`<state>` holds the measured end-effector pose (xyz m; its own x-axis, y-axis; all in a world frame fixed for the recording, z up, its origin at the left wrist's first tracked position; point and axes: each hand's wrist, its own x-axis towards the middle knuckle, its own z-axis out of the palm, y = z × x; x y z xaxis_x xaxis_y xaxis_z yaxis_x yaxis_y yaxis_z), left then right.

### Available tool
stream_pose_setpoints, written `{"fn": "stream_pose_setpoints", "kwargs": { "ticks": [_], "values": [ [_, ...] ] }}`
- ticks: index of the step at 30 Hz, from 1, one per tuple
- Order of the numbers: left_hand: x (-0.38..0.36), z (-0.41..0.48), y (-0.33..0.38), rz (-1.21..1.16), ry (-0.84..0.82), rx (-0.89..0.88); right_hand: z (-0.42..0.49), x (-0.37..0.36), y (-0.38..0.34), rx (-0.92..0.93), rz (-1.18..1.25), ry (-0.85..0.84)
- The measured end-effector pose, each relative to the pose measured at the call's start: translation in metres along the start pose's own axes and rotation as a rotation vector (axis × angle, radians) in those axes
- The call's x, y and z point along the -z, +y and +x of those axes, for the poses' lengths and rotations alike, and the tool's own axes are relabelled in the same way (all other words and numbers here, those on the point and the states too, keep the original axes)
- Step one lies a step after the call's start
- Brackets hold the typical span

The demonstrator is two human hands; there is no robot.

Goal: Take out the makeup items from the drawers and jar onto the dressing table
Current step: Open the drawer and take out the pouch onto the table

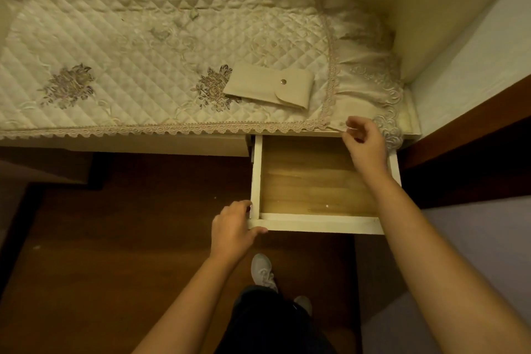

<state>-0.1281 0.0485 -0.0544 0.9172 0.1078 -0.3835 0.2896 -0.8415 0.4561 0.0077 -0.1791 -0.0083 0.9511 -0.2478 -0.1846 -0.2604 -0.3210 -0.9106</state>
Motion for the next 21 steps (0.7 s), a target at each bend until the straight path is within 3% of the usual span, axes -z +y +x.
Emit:
{"fn": "stream_pose_setpoints", "kwargs": {
  "ticks": [7,17,21],
  "values": [
    [0.005,0.020,0.005,0.105,0.152,-0.083,-0.001,0.053,0.035,-0.047,-0.181,0.202],
    [0.024,0.091,0.025,0.226,0.354,-0.219,0.034,0.046,0.037,0.078,-0.726,0.111],
    [0.028,0.113,0.029,0.193,0.364,-0.235,0.045,0.049,0.041,0.127,-0.753,0.135]
  ]
}}
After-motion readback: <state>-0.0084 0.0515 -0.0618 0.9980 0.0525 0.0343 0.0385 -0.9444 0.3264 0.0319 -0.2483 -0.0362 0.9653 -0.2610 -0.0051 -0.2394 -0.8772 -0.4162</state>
